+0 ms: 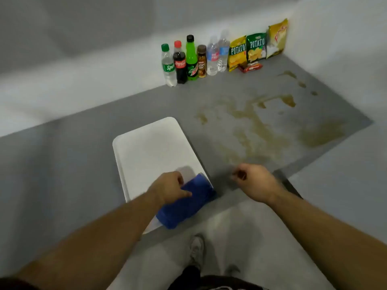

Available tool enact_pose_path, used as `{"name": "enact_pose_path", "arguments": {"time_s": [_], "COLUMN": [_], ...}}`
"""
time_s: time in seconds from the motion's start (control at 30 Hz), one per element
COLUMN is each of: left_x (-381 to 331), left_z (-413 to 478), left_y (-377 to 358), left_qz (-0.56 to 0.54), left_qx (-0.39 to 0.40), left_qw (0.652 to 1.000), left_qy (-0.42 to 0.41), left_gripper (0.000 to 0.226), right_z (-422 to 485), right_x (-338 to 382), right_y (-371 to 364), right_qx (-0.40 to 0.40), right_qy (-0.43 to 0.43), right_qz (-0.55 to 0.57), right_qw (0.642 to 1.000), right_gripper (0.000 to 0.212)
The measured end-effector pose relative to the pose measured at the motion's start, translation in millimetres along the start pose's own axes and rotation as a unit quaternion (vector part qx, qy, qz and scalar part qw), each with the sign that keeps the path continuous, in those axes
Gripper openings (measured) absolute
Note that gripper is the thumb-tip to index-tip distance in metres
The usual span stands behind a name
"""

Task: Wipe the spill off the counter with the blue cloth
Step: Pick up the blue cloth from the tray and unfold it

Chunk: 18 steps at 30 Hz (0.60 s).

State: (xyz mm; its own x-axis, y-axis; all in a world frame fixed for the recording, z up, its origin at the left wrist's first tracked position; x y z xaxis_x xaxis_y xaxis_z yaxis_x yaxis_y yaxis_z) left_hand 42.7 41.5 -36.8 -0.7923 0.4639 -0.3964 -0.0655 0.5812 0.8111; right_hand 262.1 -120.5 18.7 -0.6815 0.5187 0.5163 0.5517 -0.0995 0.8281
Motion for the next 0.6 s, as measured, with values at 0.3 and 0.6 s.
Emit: {"name": "enact_pose_path", "arguments": {"time_s": [0.3,0.6], "left_x": [-33.2,-124.3], "left_z": [-2.7,6.6], "left_y": [13.2,36.8], "left_qz": [-0.283,-0.478], "left_qx": [0.034,0.066], "left_qw": [0.958,0.870], "left_qy": [-0.040,-0.098], "left_gripper": [0.014,0.051], "right_z": [12.2,4.6], "right_x": [20.8,13.3], "right_y": [-36.1,-2.4], "right_qx": [0.032,0.059], "right_qy": [-0.053,-0.173], "right_qz": [0.140,0.507], "right_qw": [0.988,0.842], "right_gripper": [0.018,0.019]}}
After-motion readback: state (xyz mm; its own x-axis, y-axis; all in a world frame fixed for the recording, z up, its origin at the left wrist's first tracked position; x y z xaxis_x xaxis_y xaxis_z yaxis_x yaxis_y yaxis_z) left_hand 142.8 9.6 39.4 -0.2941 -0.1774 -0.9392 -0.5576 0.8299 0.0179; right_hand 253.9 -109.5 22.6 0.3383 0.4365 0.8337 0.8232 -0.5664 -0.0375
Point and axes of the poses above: each hand's wrist, its own z-axis towards the middle knuckle, its own y-axis out of the back of the hand, x = y × z, the point moved 7 cm from there along z, towards the middle knuckle, and after that the axes turned 7 degrees about -x, right-handed, at the moved point
